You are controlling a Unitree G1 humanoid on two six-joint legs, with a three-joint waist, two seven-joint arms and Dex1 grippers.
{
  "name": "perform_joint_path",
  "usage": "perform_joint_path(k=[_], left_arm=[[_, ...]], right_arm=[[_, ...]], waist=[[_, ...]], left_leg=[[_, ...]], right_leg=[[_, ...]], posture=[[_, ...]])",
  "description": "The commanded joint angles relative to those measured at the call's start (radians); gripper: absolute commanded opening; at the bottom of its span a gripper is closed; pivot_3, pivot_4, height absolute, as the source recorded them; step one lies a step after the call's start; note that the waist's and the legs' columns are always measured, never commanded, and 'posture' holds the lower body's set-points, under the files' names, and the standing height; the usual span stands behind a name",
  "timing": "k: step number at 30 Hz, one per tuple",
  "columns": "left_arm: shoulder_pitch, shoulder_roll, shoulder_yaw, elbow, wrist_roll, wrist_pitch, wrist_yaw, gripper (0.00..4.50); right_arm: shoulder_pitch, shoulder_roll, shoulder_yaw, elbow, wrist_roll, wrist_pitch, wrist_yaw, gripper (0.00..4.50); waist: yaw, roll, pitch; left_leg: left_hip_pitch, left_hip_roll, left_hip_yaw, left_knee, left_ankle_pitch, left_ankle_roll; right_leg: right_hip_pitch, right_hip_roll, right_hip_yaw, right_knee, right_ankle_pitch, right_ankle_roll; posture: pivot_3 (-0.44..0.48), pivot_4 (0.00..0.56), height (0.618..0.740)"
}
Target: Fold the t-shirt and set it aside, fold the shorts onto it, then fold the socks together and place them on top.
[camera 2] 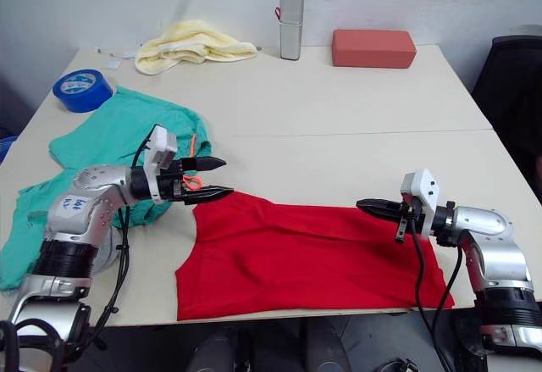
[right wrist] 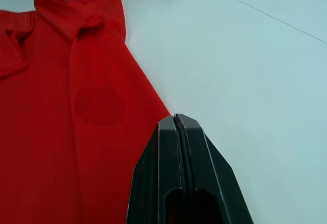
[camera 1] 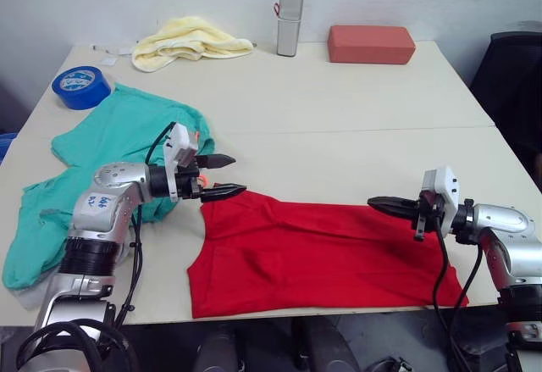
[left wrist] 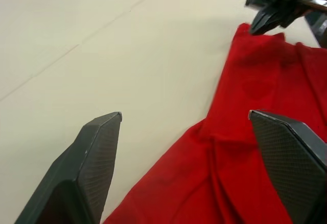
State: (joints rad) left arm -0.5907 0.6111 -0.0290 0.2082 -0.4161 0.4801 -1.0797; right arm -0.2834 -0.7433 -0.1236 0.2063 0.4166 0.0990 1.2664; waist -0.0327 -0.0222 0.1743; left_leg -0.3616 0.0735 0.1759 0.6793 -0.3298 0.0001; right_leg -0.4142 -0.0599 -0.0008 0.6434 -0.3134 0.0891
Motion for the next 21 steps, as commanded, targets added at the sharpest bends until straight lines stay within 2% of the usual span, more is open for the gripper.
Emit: perform_joint_path(k=[1, 5, 9, 15, 21], left_arm=[[-0.019, -0.012, -0.002, -0.003, 0.004, 0.006, -0.005, 4.18], [0.006, -0.014, -0.005, -0.058, -0.054, 0.046, -0.086, 4.18], [0.023, 0.017, -0.058, -0.09, -0.007, 0.036, -0.127, 4.18], [0.007, -0.012, -0.124, -0.066, 0.064, 0.041, -0.067, 4.18], [0.006, 0.001, -0.152, -0.086, 0.086, 0.109, -0.056, 4.18]], right_arm=[[0.013, 0.005, -0.014, -0.027, 0.009, -0.023, 0.001, 0.0], [0.039, 0.003, -0.017, -0.056, 0.035, 0.012, 0.011, 0.0], [0.058, -0.004, -0.001, -0.07, 0.019, 0.011, 0.031, 0.0], [0.067, -0.016, 0.025, -0.048, -0.021, 0.011, 0.043, 0.0], [0.055, -0.006, 0.049, 0.061, -0.1, -0.067, 0.017, 0.0]], waist=[[0.002, 0.0, 0.0], [0.003, 0.0, 0.0], [0.004, 0.0, 0.0], [0.004, 0.0, 0.0], [0.003, 0.0, 0.0]], left_leg=[[0.0, 0.0, 0.0, 0.0, 0.0, 0.0], [0.0, 0.001, -0.001, 0.001, 0.0, 0.0], [0.0, 0.0, -0.001, 0.001, 0.0, 0.0], [0.0, 0.0, -0.001, 0.001, 0.0, 0.0], [0.0, 0.0, -0.001, 0.001, 0.0, 0.0]], right_leg=[[0.0, 0.0, 0.0, 0.0, 0.0, 0.0], [0.0, -0.001, 0.001, 0.001, 0.0, 0.0], [0.0, -0.002, 0.002, 0.0, 0.0, 0.0], [0.0, -0.002, 0.004, 0.0, 0.0, 0.0], [0.0, -0.002, 0.005, 0.0, 0.0, 0.0]], posture=[[0.0, 0.15, 0.74], [0.0, 0.15, 0.74], [0.0, 0.15, 0.74], [0.0, 0.15, 0.74], [0.0, 0.15, 0.74]])
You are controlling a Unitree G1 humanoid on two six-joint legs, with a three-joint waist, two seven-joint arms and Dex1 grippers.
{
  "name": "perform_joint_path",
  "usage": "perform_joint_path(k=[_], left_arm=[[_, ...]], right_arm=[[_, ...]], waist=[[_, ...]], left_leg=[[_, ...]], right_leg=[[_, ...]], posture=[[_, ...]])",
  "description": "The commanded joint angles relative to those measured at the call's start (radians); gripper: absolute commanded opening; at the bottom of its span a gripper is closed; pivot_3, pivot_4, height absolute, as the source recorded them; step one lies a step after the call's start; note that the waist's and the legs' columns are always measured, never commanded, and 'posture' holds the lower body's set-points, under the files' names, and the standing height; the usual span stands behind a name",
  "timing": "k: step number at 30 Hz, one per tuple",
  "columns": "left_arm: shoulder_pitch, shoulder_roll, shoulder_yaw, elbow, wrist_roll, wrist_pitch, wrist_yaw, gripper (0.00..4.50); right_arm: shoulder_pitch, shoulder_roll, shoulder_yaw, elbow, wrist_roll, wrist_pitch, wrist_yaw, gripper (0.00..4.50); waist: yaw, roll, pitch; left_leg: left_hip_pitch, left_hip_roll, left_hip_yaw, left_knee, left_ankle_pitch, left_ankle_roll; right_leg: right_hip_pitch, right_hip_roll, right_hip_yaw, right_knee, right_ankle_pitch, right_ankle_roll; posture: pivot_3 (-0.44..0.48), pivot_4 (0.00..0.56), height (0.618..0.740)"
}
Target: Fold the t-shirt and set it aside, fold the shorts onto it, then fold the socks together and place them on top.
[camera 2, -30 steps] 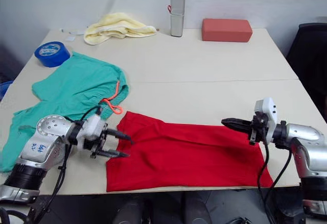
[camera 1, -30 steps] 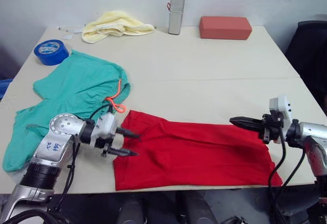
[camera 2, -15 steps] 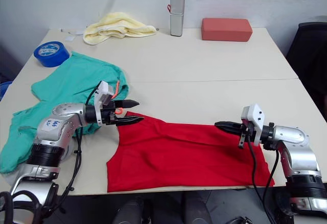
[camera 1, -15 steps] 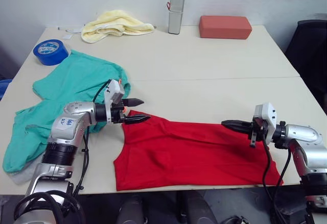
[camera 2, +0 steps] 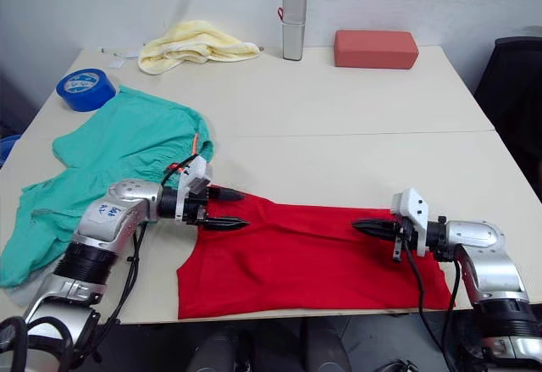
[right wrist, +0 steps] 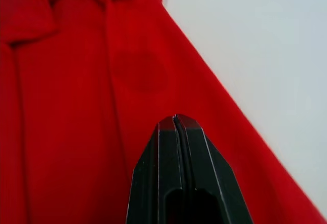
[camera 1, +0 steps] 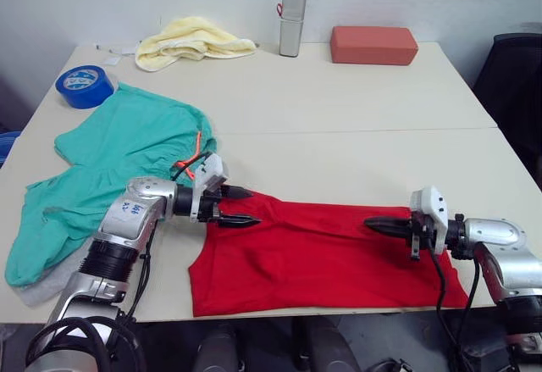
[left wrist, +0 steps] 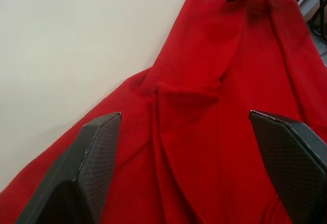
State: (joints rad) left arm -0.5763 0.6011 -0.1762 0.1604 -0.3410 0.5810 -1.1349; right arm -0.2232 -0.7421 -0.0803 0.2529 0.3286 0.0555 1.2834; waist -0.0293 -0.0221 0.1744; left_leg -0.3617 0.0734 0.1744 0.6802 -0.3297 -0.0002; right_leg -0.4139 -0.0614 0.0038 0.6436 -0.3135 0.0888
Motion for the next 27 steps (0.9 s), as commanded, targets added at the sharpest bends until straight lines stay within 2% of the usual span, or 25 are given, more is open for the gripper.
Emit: perform_joint_path(k=[1, 6, 13, 17, 23, 27], left_arm=[[-0.009, 0.011, -0.005, -0.042, 0.011, 0.026, 0.007, 4.18], [-0.003, 0.03, -0.013, -0.094, -0.019, 0.13, -0.02, 4.18], [0.004, 0.038, -0.025, -0.113, -0.019, 0.124, -0.049, 4.18], [0.012, 0.052, -0.047, -0.109, 0.005, 0.094, -0.069, 3.33], [0.031, 0.051, -0.056, -0.096, 0.027, 0.018, -0.08, 1.53], [0.043, 0.03, -0.034, -0.102, 0.019, -0.092, -0.098, 0.22]], right_arm=[[0.0, -0.007, 0.011, 0.018, -0.017, -0.037, 0.011, 0.0], [0.051, -0.014, 0.01, -0.008, -0.008, -0.053, 0.044, 0.0], [0.049, -0.007, 0.006, 0.006, -0.012, -0.065, 0.031, 0.0], [0.048, -0.002, 0.006, 0.007, -0.011, -0.064, 0.027, 0.0], [0.054, 0.003, 0.001, 0.01, -0.007, -0.069, 0.021, 0.0], [0.069, 0.003, -0.003, 0.007, -0.004, -0.074, 0.019, 0.0]], waist=[[-0.001, 0.0, 0.0], [0.0, 0.0, 0.0], [0.0, 0.0, 0.0], [0.0, 0.0, 0.0], [-0.001, 0.0, 0.0], [0.0, 0.0, 0.0]], left_leg=[[0.0, 0.0, 0.0, 0.0, 0.0, 0.0], [0.0, 0.001, -0.001, 0.0, 0.0, 0.0], [0.001, 0.001, -0.001, 0.0, 0.0, 0.0], [0.001, 0.001, -0.001, 0.0, 0.0, 0.0], [0.001, 0.001, -0.001, 0.0, 0.0, 0.0], [0.001, 0.001, -0.001, 0.0, 0.0, 0.0]], right_leg=[[0.0, 0.0, 0.0, 0.0, 0.0, 0.0], [0.0, 0.0, 0.0, 0.0, 0.0, 0.0], [0.001, 0.0, 0.001, 0.0, 0.0, 0.0], [0.001, -0.001, 0.001, 0.0, 0.0, 0.0], [0.001, -0.002, 0.002, 0.0, 0.0, 0.0], [0.001, -0.003, 0.002, 0.0, 0.0, 0.0]], posture=[[0.0, 0.15, 0.74], [0.0, 0.15, 0.74], [0.0, 0.15, 0.74], [0.0, 0.15, 0.74], [0.0, 0.15, 0.74], [0.0, 0.15, 0.74]])
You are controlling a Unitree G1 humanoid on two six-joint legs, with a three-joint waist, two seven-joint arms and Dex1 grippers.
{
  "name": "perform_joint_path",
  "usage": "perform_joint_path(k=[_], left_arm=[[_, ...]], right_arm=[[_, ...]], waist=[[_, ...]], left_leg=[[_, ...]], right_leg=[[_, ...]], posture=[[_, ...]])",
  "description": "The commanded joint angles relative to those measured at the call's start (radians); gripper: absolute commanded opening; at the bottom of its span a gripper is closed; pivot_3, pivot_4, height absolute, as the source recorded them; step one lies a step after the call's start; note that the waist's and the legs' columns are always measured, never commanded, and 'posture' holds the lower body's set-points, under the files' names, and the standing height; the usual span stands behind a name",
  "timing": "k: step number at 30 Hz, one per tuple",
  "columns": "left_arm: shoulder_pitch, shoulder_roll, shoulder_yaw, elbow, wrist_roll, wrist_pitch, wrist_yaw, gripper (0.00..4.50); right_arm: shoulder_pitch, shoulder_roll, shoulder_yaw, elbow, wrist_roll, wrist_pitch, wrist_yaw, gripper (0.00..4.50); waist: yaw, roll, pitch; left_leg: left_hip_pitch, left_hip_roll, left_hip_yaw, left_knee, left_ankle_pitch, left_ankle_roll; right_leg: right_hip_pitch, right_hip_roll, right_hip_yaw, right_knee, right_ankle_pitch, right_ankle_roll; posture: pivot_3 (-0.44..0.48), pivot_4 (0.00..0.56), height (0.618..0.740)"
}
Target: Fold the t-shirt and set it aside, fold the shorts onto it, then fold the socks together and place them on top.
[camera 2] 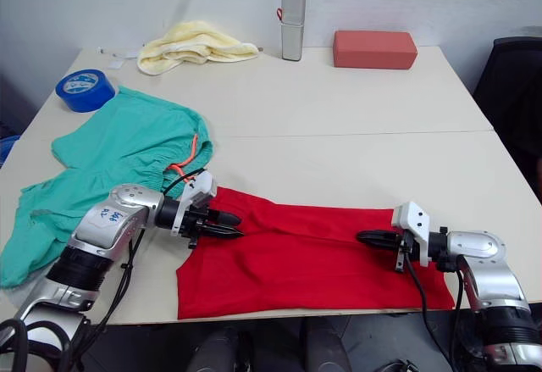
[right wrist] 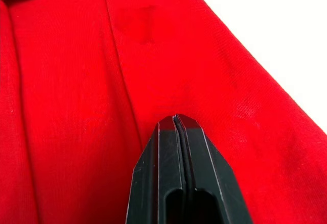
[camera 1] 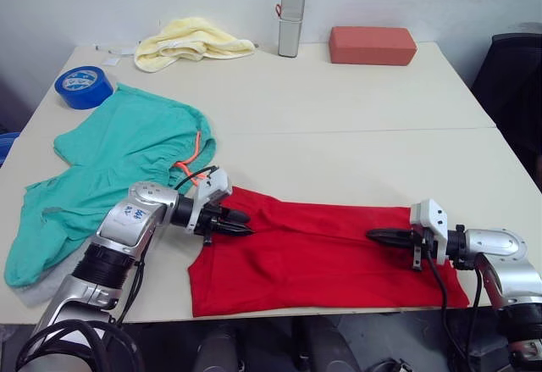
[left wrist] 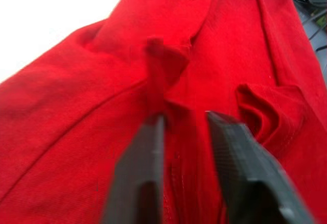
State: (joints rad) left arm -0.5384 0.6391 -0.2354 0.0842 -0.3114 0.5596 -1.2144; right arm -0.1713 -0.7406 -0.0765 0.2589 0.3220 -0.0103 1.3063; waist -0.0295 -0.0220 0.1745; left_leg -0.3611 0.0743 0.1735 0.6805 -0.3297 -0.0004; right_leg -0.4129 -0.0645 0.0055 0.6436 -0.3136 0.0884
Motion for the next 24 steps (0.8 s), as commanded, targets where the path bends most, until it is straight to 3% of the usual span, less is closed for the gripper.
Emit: perform_joint_path(k=[1, 6, 12, 15, 19, 24], left_arm=[[0.009, -0.007, 0.025, -0.028, -0.004, -0.107, -0.024, 0.02], [0.035, 0.005, 0.006, -0.031, 0.037, -0.257, -0.046, 0.02], [0.083, 0.019, -0.021, -0.074, 0.06, -0.278, -0.064, 0.02], [0.105, 0.036, -0.022, -0.087, 0.068, -0.295, -0.075, 0.58], [0.119, 0.007, 0.059, -0.079, 0.006, -0.331, -0.049, 1.82], [0.119, 0.035, 0.197, -0.142, -0.198, -0.14, -0.072, 1.82]], right_arm=[[0.022, 0.001, -0.006, 0.0, 0.003, -0.01, -0.005, 0.0], [0.038, -0.002, -0.002, -0.004, 0.009, -0.012, -0.01, 0.0], [0.046, 0.003, 0.004, -0.001, 0.008, -0.015, -0.017, 0.0], [0.05, 0.003, 0.004, 0.002, 0.006, -0.017, -0.019, 0.0], [0.06, -0.001, -0.004, 0.006, 0.012, -0.022, -0.016, 0.0], [0.095, -0.025, -0.061, -0.052, 0.111, 0.045, 0.023, 0.0]], waist=[[0.0, 0.0, 0.0], [0.0, 0.0, 0.0], [0.0, 0.0, 0.0], [0.0, 0.0, 0.0], [0.001, 0.0, 0.0], [0.001, 0.0, 0.0]], left_leg=[[0.0, 0.0, 0.0, 0.0, 0.0, 0.0], [0.0, 0.0, 0.0, 0.0, 0.0, 0.0], [0.0, 0.0, 0.0, 0.0, 0.0, 0.0], [0.0, 0.0, 0.0, 0.0, 0.0, 0.0], [0.001, 0.001, -0.001, 0.0, 0.0, 0.0], [0.001, 0.002, -0.002, -0.001, -0.001, 0.0]], right_leg=[[0.0, 0.0, 0.0, 0.0, 0.0, 0.0], [0.0, -0.001, 0.0, 0.0, 0.0, 0.0], [0.001, -0.002, 0.0, -0.001, 0.0, 0.0], [0.001, -0.001, 0.0, -0.001, 0.0, 0.0], [0.002, -0.002, 0.0, -0.001, 0.0, 0.0], [0.002, -0.002, -0.001, -0.001, 0.0, -0.001]], posture=[[0.0, 0.15, 0.74], [0.0, 0.15, 0.74], [0.0, 0.15, 0.74], [0.0, 0.15, 0.74], [0.0, 0.15, 0.74], [0.0, 0.15, 0.74]])
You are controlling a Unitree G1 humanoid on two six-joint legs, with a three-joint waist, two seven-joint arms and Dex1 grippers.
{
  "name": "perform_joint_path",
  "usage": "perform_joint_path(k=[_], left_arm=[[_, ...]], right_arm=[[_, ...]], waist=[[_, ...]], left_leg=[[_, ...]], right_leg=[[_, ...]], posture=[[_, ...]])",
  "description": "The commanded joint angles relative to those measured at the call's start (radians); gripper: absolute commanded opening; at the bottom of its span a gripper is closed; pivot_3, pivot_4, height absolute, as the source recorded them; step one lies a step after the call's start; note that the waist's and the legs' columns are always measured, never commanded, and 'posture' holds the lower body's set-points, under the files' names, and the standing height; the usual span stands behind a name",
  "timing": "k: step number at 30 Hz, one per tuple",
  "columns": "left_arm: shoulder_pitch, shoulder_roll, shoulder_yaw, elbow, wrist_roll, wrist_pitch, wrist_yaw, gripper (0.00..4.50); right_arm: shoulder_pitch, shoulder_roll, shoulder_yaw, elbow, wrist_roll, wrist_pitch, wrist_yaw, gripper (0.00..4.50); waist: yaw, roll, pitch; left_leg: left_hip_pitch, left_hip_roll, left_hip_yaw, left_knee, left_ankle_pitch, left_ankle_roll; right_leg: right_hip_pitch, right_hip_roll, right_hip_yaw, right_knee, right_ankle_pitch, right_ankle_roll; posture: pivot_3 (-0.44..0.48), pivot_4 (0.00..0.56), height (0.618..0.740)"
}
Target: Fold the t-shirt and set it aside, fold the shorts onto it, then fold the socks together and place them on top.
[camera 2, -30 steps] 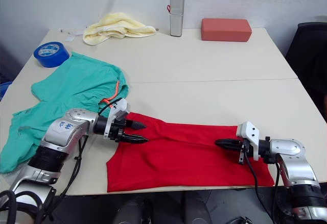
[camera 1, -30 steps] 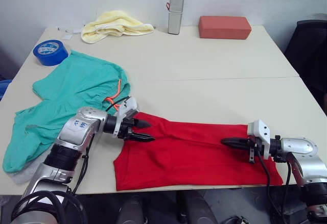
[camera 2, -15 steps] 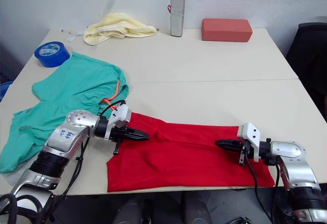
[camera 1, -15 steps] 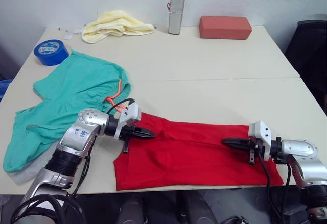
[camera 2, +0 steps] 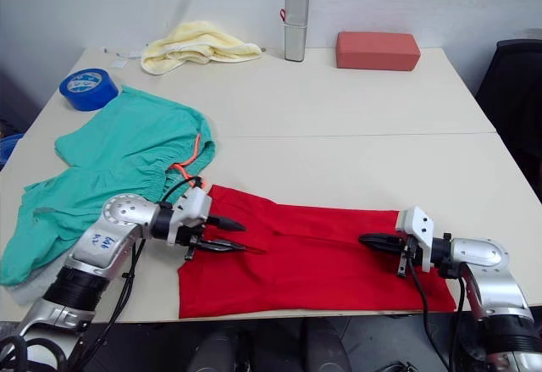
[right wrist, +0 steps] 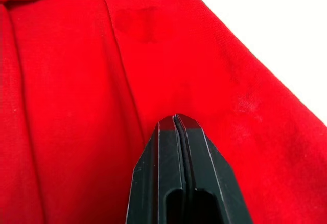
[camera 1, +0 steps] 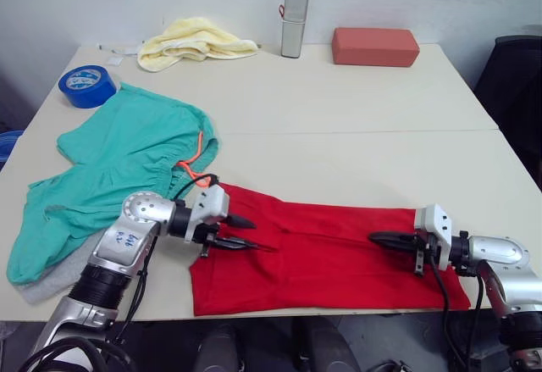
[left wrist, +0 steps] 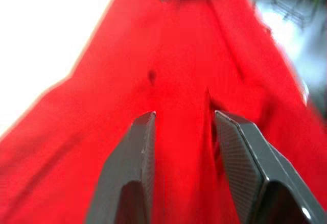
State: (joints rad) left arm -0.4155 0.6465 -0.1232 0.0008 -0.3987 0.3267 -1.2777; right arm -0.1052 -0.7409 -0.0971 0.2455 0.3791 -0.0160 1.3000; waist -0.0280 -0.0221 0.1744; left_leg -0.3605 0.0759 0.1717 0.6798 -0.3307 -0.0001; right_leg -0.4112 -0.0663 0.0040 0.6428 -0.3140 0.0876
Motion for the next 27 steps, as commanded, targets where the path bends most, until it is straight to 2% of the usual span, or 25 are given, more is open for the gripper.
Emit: perform_joint_path(k=[1, 4, 7, 12, 18, 22, 27], left_arm=[[-0.012, 0.031, 0.107, -0.058, -0.132, 0.125, 0.005, 1.64], [-0.046, 0.003, 0.126, -0.034, -0.131, 0.163, 0.077, 0.9], [-0.086, -0.047, 0.059, 0.033, -0.007, 0.107, 0.172, 0.03], [-0.093, -0.121, -0.03, 0.093, 0.152, -0.001, 0.295, 0.03], [-0.069, -0.153, -0.038, 0.089, 0.227, -0.006, 0.401, 0.03], [-0.044, -0.132, 0.003, 0.085, 0.255, 0.042, 0.486, 0.03], [-0.006, -0.09, 0.023, 0.055, 0.27, 0.098, 0.517, 0.03]], right_arm=[[0.034, -0.034, -0.056, -0.057, 0.085, 0.086, 0.037, 0.0], [0.011, -0.028, -0.075, -0.076, 0.106, 0.124, 0.011, 0.0], [-0.062, 0.017, -0.039, -0.067, 0.056, 0.094, -0.053, 0.0], [-0.143, 0.117, 0.042, -0.05, -0.042, 0.028, -0.142, 0.0], [-0.191, 0.165, 0.076, 0.061, -0.138, -0.07, -0.227, 0.0], [-0.185, 0.115, 0.021, 0.146, -0.125, -0.122, -0.221, 0.0], [-0.146, 0.021, -0.066, 0.235, -0.092, -0.195, -0.179, 0.0]], waist=[[-0.001, 0.0, 0.0], [-0.001, 0.001, 0.0], [-0.001, 0.001, 0.0], [-0.002, 0.001, 0.0], [-0.001, 0.001, 0.0], [-0.001, 0.001, 0.0], [0.001, 0.001, 0.0]], left_leg=[[0.0, 0.0, 0.0, 0.0, 0.0, 0.0], [0.0, 0.0, 0.0, 0.001, 0.0, 0.0], [0.0, -0.001, 0.0, 0.001, 0.0, 0.0], [0.001, -0.002, 0.001, 0.0, 0.0, -0.002], [-0.008, 0.0, 0.003, 0.002, 0.0, -0.002], [-0.007, -0.003, 0.003, 0.002, 0.001, 0.001], [-0.006, -0.004, 0.002, 0.002, 0.002, 0.002]], right_leg=[[0.0, 0.0, 0.0, 0.0, 0.0, 0.0], [0.0, 0.001, 0.0, 0.0, 0.0, 0.0], [0.0, 0.001, 0.0, 0.0, 0.001, 0.001], [-0.001, 0.004, 0.001, 0.0, 0.0, 0.0], [-0.008, 0.006, 0.0, 0.001, 0.0, 0.0], [-0.008, 0.005, -0.001, 0.001, 0.002, 0.003], [-0.005, 0.003, -0.001, 0.0, 0.002, 0.003]], posture=[[0.0, 0.15, 0.74], [0.0, 0.15, 0.74], [0.0, 0.15, 0.74], [0.0, 0.15, 0.74], [0.0, 0.15, 0.74], [0.0, 0.15, 0.74], [0.0, 0.15, 0.74]])
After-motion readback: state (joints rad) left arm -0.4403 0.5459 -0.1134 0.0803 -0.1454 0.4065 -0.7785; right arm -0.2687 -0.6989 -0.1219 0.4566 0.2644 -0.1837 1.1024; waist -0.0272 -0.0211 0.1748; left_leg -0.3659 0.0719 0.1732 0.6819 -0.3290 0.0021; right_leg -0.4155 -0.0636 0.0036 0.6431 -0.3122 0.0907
